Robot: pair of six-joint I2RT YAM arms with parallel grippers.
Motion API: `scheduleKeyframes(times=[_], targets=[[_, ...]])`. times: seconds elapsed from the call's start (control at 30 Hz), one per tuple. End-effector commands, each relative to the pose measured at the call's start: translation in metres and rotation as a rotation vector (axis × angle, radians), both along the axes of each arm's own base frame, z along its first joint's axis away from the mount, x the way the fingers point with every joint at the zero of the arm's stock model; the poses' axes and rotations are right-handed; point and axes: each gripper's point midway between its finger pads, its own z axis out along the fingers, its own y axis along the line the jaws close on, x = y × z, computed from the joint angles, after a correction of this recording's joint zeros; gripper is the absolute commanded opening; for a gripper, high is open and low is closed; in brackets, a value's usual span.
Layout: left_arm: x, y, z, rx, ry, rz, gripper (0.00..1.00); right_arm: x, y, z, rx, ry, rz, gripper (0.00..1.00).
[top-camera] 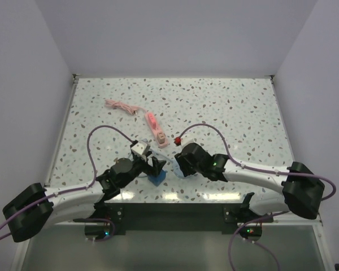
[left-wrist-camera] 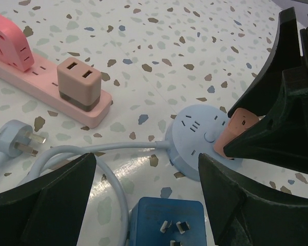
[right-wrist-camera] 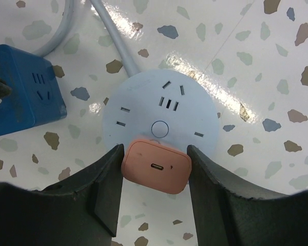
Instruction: Insert the plug
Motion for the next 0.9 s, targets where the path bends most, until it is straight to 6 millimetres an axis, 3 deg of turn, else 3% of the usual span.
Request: scheduleKeyframes(times=[0.0, 0.33, 0.87], targets=[[0.006, -0.004, 0.019, -0.046, -0.043, 0.005, 0.86, -0.006, -0.005, -0.012, -0.064, 0.020, -0.020, 0.00], [0.006, -0.001, 0.020, -0.052, -0.045, 0.012, 0.86, -0.021, -0.028, -0.018, -0.099, 0.018, -0.086, 0.00], [0.007, 0.001, 0.018, -0.048, -0.043, 0.021, 0.86, -0.036, -0.033, -0.042, -0.145, 0.042, -0.129, 0.00]])
